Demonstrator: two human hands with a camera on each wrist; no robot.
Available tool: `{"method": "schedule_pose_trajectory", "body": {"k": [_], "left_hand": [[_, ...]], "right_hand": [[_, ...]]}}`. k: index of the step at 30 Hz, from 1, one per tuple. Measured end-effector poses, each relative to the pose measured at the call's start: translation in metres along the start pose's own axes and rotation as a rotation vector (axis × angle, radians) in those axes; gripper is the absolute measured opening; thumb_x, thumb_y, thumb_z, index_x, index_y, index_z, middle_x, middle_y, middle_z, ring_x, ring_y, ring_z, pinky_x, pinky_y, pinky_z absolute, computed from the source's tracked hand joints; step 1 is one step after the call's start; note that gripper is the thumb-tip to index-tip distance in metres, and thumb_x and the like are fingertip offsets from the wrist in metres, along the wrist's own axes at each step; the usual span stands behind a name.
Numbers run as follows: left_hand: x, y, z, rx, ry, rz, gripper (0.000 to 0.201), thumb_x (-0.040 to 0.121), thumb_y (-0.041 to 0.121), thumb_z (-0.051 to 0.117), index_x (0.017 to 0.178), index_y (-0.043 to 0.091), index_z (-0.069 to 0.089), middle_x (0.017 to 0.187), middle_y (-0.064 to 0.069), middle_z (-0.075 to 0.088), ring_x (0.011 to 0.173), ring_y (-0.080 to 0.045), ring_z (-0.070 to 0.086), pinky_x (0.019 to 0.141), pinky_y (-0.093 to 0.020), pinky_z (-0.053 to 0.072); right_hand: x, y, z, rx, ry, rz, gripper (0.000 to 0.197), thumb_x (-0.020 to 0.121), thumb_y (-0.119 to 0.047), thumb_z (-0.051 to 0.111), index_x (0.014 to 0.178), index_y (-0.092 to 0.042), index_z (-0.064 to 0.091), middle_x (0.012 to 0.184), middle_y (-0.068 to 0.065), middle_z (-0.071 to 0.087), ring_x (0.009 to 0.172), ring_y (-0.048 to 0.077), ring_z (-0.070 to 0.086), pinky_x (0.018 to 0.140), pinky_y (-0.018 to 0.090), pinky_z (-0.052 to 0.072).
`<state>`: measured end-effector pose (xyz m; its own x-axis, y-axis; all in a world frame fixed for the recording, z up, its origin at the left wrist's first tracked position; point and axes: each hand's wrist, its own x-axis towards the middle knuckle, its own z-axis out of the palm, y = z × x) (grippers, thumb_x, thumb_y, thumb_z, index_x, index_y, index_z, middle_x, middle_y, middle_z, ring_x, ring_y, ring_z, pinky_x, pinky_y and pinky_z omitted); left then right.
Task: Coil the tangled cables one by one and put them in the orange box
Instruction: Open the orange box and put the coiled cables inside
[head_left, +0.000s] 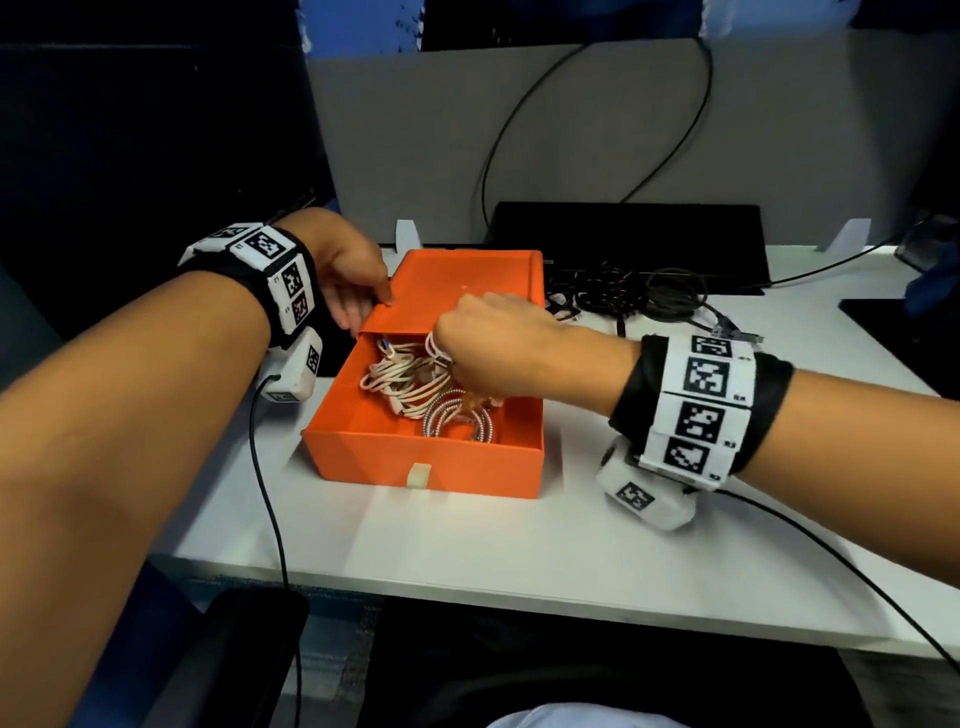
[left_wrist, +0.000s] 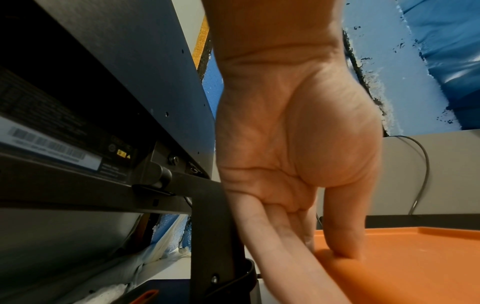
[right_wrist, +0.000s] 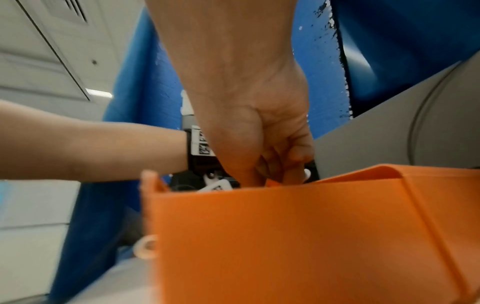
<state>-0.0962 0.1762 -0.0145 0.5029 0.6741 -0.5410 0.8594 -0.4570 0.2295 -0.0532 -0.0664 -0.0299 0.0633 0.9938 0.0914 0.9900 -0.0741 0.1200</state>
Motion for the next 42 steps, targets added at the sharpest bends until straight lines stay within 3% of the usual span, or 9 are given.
{"method": "schedule_pose_trajectory", "body": {"k": [5,10,14,16,20,26,30,36,42], "left_hand": [[-0.002,0.0,0.0,-0.01,-0.013,-0.002,0.042,0.109,0.024,0.045,0.108,-0.012,0.066,0.095,-0.024,0.075,0.064,-0.025,0.076,0.052,-0.03,0.062],[-0.005,0.002,0.001,-0.012,-0.004,-0.013,0.04,0.11,0.023,0.044,0.105,-0.011,0.066,0.08,-0.019,0.076,0.063,-0.024,0.076,0.052,-0.03,0.061],[-0.006,0.001,0.001,-0.021,-0.003,-0.004,0.041,0.109,0.023,0.044,0.104,-0.01,0.068,0.08,-0.018,0.076,0.064,-0.024,0.076,0.054,-0.03,0.062],[-0.007,0.001,0.001,-0.021,-0.006,-0.001,0.042,0.11,0.023,0.043,0.102,-0.009,0.068,0.078,-0.017,0.076,0.064,-0.023,0.075,0.054,-0.029,0.061],[-0.01,0.002,0.003,-0.01,0.012,-0.006,0.041,0.11,0.023,0.043,0.102,-0.009,0.067,0.08,-0.017,0.076,0.063,-0.024,0.075,0.052,-0.03,0.061],[-0.008,0.002,0.0,-0.015,0.012,-0.009,0.041,0.109,0.023,0.046,0.114,-0.012,0.066,0.093,-0.02,0.076,0.071,-0.025,0.076,0.058,-0.032,0.063],[-0.008,0.001,0.002,-0.023,0.02,-0.002,0.039,0.109,0.023,0.047,0.108,-0.01,0.068,0.085,-0.019,0.077,0.069,-0.025,0.076,0.057,-0.032,0.063],[-0.008,-0.002,0.003,-0.058,0.034,0.019,0.039,0.109,0.022,0.046,0.108,-0.01,0.068,0.083,-0.019,0.077,0.066,-0.024,0.076,0.059,-0.034,0.063],[-0.007,-0.001,0.001,-0.043,0.027,0.004,0.038,0.109,0.021,0.045,0.109,-0.01,0.068,0.086,-0.019,0.077,0.071,-0.026,0.076,0.06,-0.034,0.062]], "right_hand": [[-0.001,-0.004,0.001,0.072,-0.065,0.081,0.027,0.096,-0.009,0.063,0.073,-0.013,0.05,0.071,-0.001,0.054,0.061,0.015,0.057,0.048,0.027,0.041],[0.002,-0.002,0.005,-0.045,-0.156,0.135,0.019,0.101,-0.011,0.061,0.119,-0.008,0.065,0.083,0.001,0.051,0.077,0.023,0.056,0.067,0.037,0.047],[-0.013,-0.011,-0.002,-0.213,0.16,-0.065,0.024,0.102,-0.02,0.058,0.126,-0.016,0.061,0.094,0.001,0.062,0.085,0.024,0.062,0.061,0.037,0.044],[-0.015,-0.015,-0.004,-0.175,0.124,-0.21,0.026,0.102,-0.021,0.056,0.127,-0.022,0.064,0.104,0.0,0.064,0.092,0.023,0.063,0.057,0.034,0.045],[-0.007,-0.012,0.002,-0.061,-0.314,-0.203,0.019,0.102,-0.018,0.06,0.118,-0.02,0.07,0.107,-0.001,0.067,0.093,0.021,0.064,0.066,0.032,0.052],[-0.006,0.003,0.016,-0.313,-0.274,-0.076,0.011,0.103,-0.007,0.052,0.102,-0.016,0.058,0.087,-0.001,0.057,0.069,0.018,0.053,0.054,0.035,0.044],[-0.009,0.026,-0.001,0.009,-0.255,-0.108,0.014,0.104,-0.03,0.057,0.092,-0.024,0.057,0.078,-0.009,0.055,0.075,0.016,0.056,0.059,0.028,0.039],[-0.001,0.156,-0.02,-0.003,0.125,0.368,0.015,0.097,-0.031,0.057,0.102,-0.022,0.069,0.11,0.012,0.069,0.103,0.038,0.064,0.077,0.038,0.047],[-0.025,0.264,0.037,0.012,-0.374,0.59,0.064,0.089,-0.051,0.073,0.139,-0.013,0.059,0.132,0.006,0.061,0.116,0.029,0.057,0.101,0.041,0.048]]}}
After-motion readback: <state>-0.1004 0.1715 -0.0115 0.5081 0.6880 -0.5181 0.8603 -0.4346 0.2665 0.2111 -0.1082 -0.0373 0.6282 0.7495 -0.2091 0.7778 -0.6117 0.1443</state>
